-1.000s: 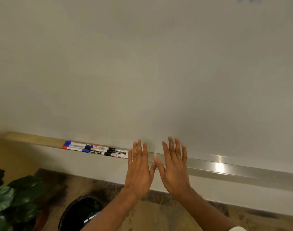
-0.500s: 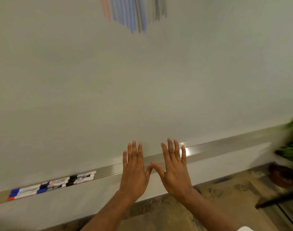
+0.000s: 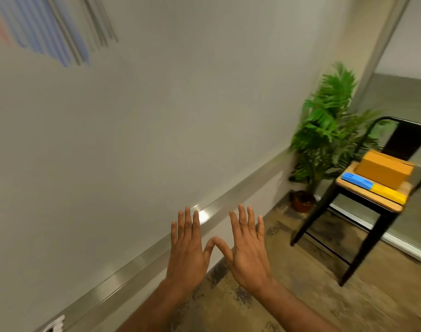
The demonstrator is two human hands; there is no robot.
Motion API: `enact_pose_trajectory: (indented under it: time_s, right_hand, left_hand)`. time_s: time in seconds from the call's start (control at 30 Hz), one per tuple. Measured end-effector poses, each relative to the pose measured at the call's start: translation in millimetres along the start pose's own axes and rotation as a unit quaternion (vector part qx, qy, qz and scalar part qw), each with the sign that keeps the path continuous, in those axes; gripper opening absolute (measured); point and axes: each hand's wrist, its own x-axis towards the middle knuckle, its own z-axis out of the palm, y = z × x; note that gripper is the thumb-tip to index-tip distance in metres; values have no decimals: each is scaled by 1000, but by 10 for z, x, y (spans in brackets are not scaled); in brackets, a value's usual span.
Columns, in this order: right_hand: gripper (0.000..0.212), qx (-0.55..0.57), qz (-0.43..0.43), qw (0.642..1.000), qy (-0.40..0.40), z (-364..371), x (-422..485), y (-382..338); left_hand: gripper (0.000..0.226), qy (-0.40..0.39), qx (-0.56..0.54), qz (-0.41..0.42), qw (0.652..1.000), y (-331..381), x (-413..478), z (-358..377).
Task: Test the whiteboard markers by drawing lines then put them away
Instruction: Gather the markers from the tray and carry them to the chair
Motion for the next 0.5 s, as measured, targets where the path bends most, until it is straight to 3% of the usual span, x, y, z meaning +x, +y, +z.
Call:
enact_pose_trajectory:
  time_s: [0.23,0.5]
  right_hand:
    - [82,-20,86,995,38,-376,-135,816]
    - [82,-56,152,984,76,-908,-299,2235]
  left_hand:
    - [86,12,-14,82,996,833,380,219]
    - [84,19,-62,148,987,2229,905,552]
